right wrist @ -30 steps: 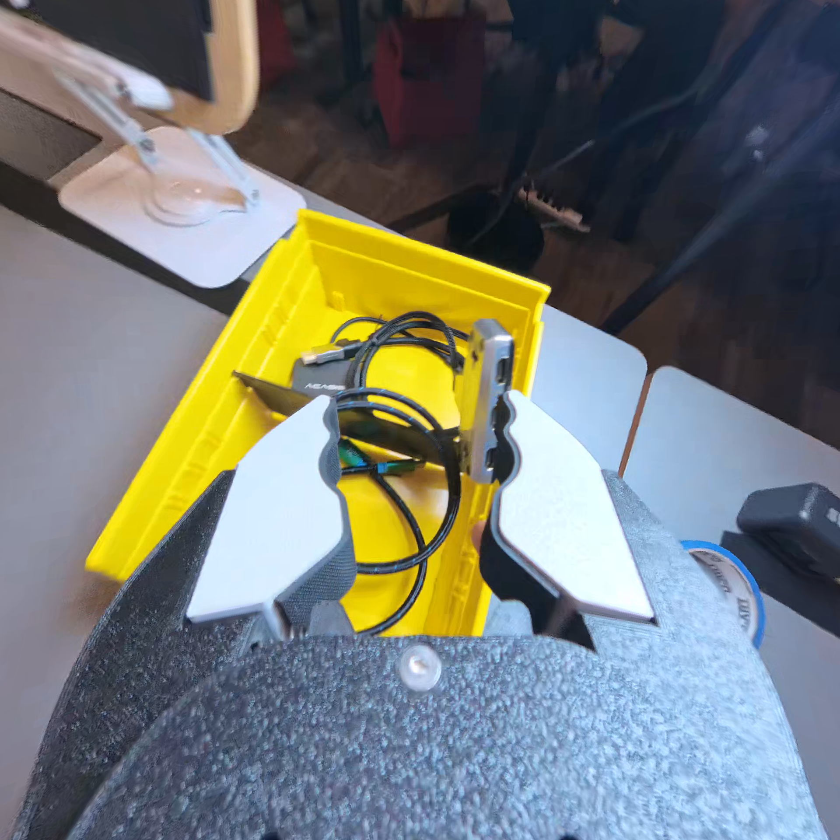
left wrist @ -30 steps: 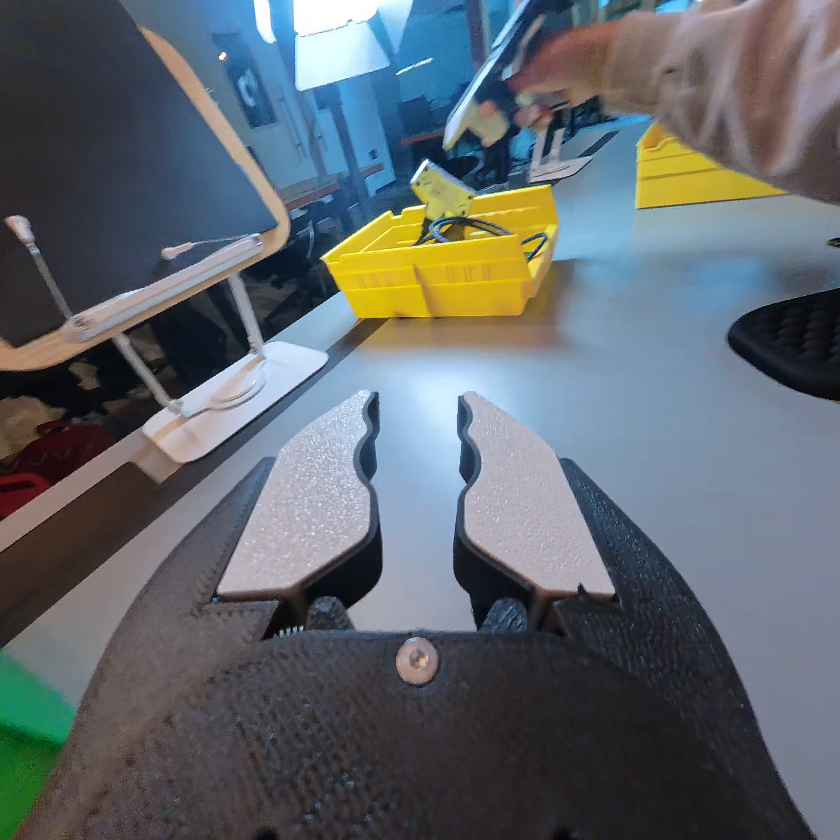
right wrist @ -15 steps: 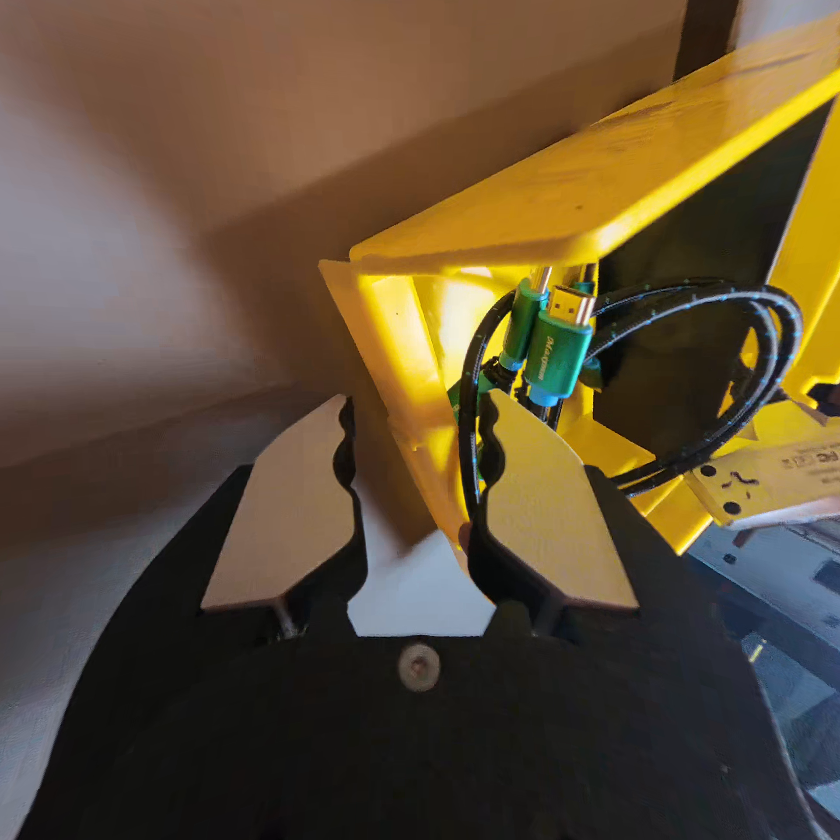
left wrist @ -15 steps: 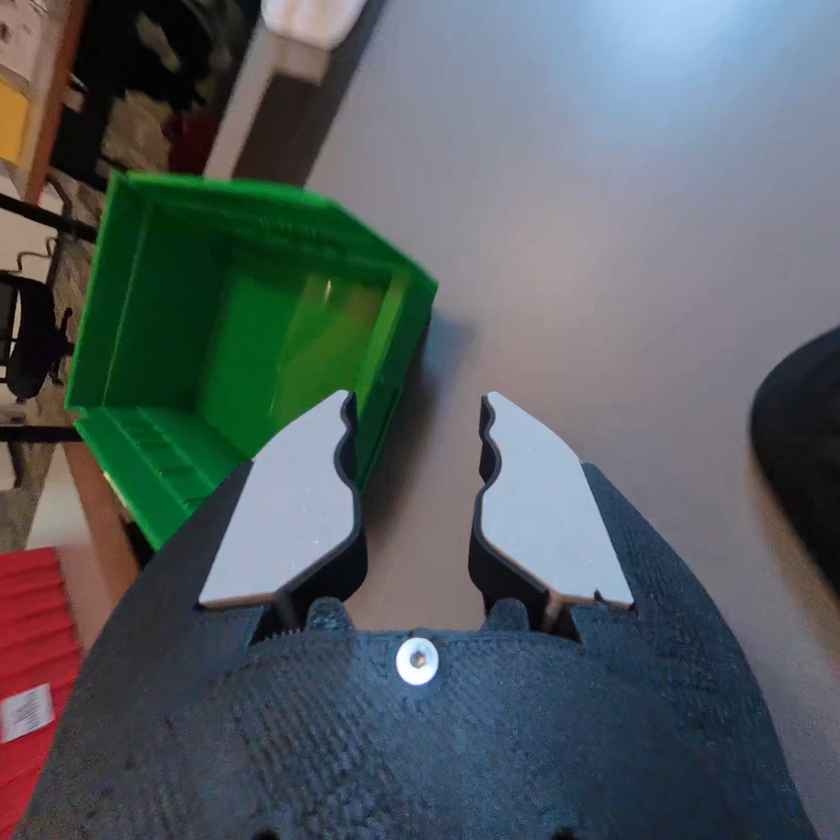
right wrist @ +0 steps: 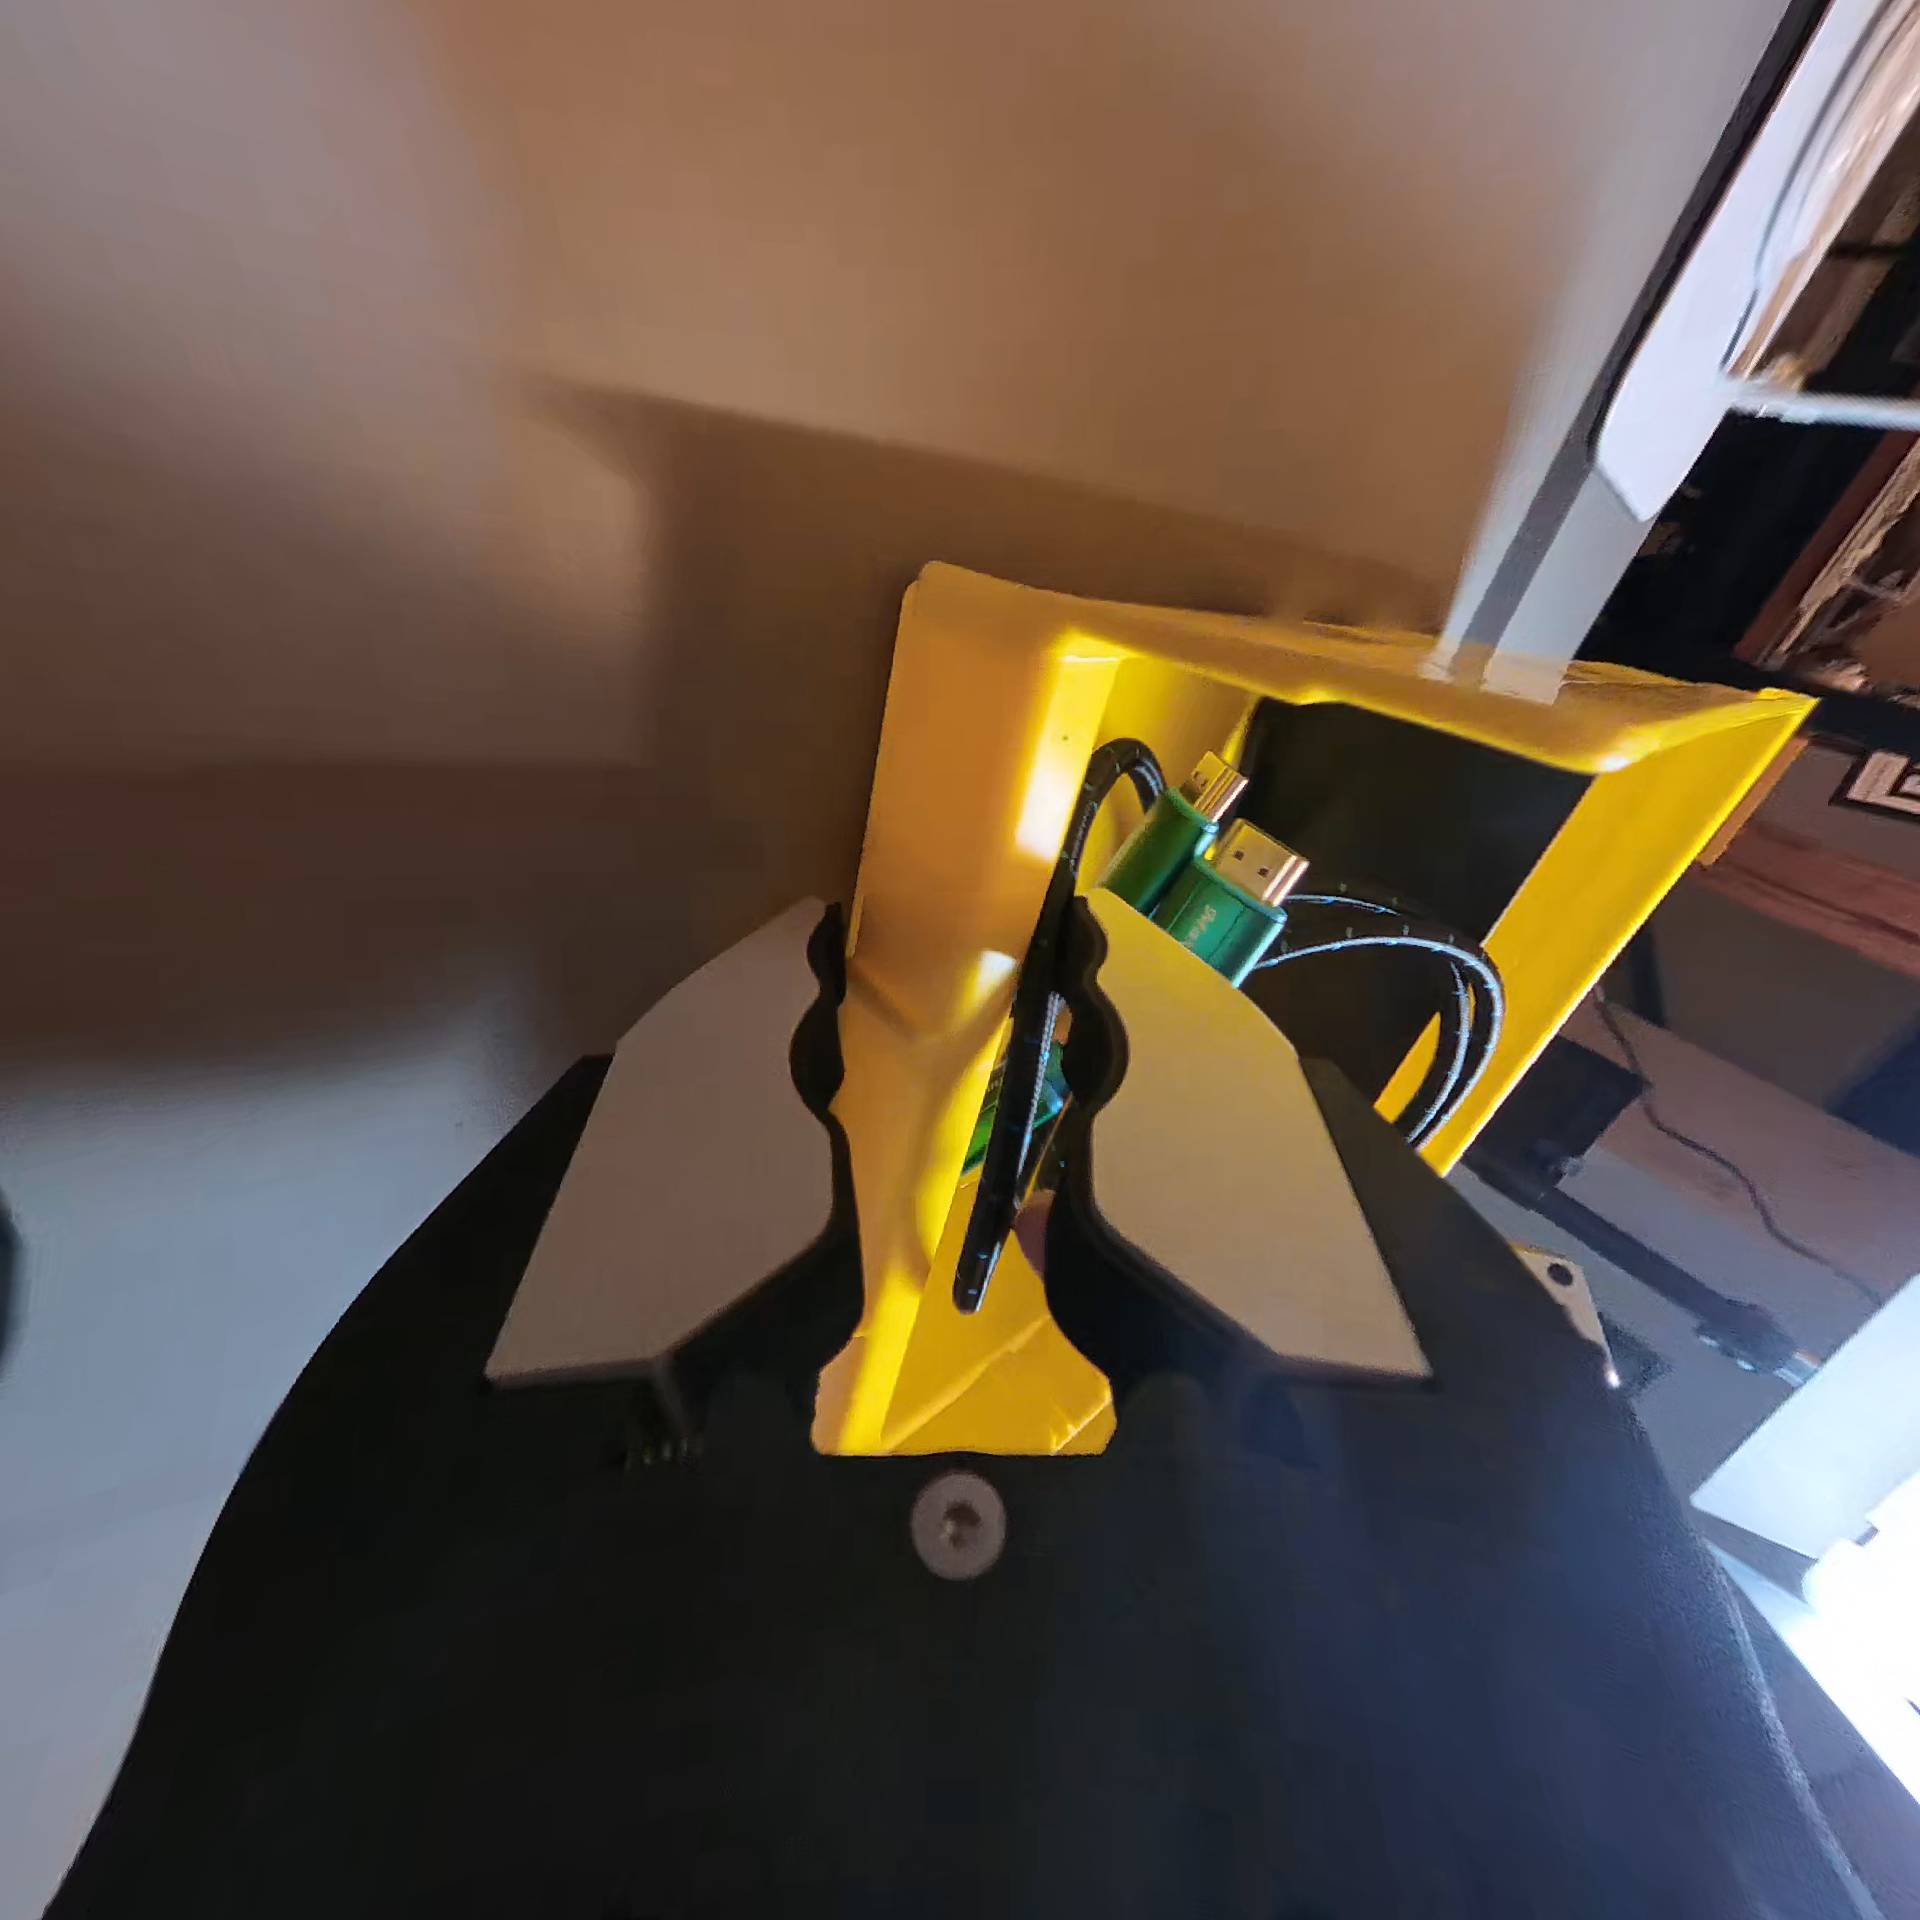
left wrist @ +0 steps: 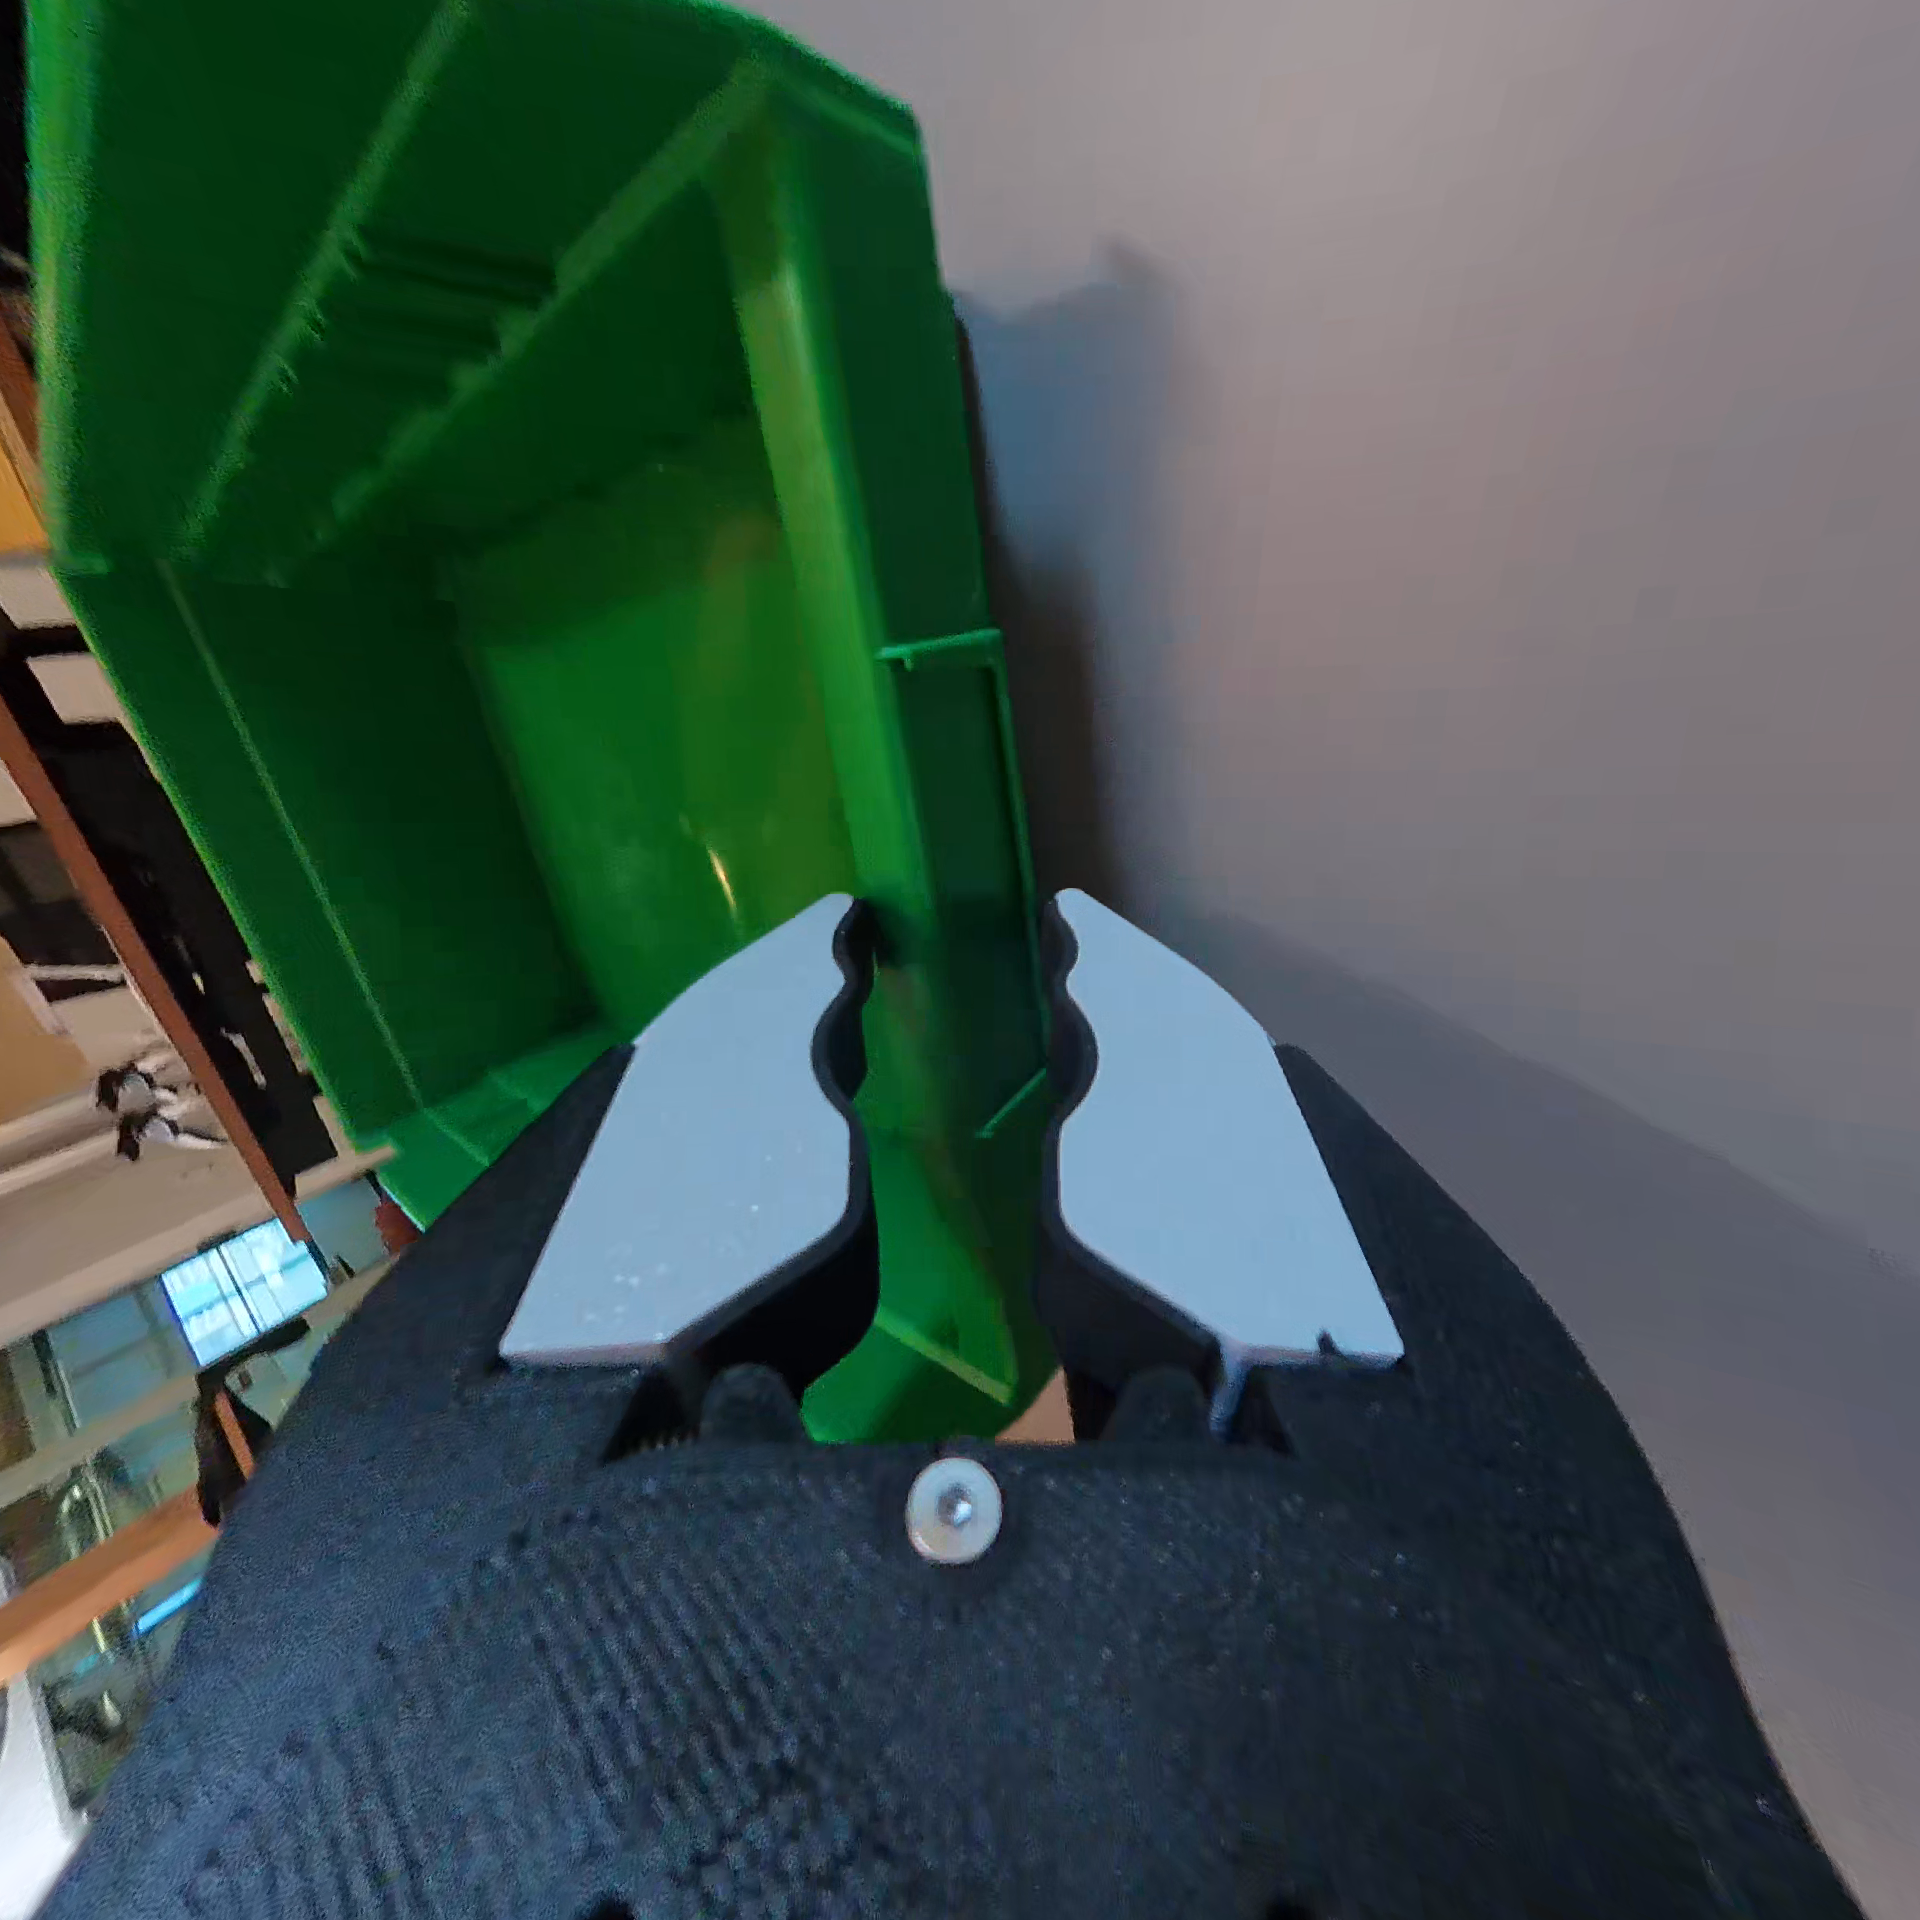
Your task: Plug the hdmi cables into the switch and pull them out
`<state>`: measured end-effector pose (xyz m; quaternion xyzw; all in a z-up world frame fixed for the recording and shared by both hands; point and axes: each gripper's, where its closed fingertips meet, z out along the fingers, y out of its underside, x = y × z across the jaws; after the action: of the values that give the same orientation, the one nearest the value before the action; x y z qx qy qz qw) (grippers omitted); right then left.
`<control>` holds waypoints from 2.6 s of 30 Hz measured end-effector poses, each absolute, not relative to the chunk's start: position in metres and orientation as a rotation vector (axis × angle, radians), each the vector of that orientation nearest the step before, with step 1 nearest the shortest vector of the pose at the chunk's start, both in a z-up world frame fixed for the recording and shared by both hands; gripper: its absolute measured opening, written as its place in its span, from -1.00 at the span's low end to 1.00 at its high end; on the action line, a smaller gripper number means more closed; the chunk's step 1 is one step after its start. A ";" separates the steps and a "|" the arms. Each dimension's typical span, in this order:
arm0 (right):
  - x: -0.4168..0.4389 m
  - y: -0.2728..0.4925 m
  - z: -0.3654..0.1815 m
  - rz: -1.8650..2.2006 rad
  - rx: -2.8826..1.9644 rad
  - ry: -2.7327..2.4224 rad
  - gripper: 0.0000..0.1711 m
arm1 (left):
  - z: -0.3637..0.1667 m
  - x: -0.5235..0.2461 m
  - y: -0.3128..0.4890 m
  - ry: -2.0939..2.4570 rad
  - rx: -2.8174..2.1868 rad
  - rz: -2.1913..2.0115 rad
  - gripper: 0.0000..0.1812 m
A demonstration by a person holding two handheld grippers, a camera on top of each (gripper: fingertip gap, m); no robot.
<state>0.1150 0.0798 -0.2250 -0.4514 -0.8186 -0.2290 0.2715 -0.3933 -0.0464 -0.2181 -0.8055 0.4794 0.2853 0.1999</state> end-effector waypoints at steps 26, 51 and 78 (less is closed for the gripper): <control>0.173 0.001 -0.159 0.527 -1.843 -0.775 -0.21 | -0.143 -0.031 -0.073 0.584 -1.816 -0.425 -0.53; 0.091 -0.087 -0.045 0.425 -1.369 -0.918 -0.78 | -0.036 -0.067 -0.139 0.455 -1.592 -0.054 -0.68; -0.154 -0.149 -0.078 0.958 -1.164 -1.242 -0.81 | -0.105 -0.270 -0.278 0.360 -2.159 0.354 -0.66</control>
<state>-0.1541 -0.1492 -0.0776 -0.4940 -0.5268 0.4062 0.5599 -0.2703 -0.2778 -0.1048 -0.8716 0.1455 0.1428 0.4459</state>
